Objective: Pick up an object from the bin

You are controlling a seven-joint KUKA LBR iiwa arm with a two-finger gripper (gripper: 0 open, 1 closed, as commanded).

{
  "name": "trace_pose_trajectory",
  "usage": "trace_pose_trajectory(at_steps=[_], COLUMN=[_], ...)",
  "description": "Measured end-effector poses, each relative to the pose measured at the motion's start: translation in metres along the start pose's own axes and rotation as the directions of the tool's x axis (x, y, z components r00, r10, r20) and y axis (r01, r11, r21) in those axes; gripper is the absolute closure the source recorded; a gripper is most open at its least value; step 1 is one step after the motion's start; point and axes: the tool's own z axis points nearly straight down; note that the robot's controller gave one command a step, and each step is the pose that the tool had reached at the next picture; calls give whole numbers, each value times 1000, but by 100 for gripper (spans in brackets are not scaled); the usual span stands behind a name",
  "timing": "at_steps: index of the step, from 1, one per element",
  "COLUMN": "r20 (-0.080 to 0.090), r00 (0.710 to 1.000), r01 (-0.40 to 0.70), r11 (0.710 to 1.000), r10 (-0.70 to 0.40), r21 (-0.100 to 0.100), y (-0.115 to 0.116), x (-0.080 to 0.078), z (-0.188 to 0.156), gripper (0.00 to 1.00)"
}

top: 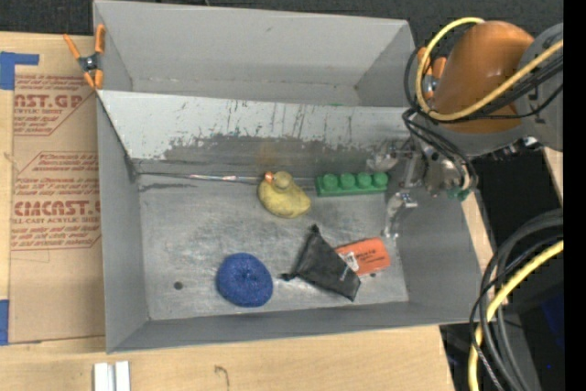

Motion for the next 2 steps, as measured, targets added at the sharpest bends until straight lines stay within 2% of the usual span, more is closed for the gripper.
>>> trace_pose_trajectory(at_steps=[1,2], r20=[9,-6], r00=[985,960], r01=[173,281], r11=[985,960], r10=[-173,-281], r21=[2,-5], y=[3,7], x=[24,53], z=[36,45], gripper=[0,0])
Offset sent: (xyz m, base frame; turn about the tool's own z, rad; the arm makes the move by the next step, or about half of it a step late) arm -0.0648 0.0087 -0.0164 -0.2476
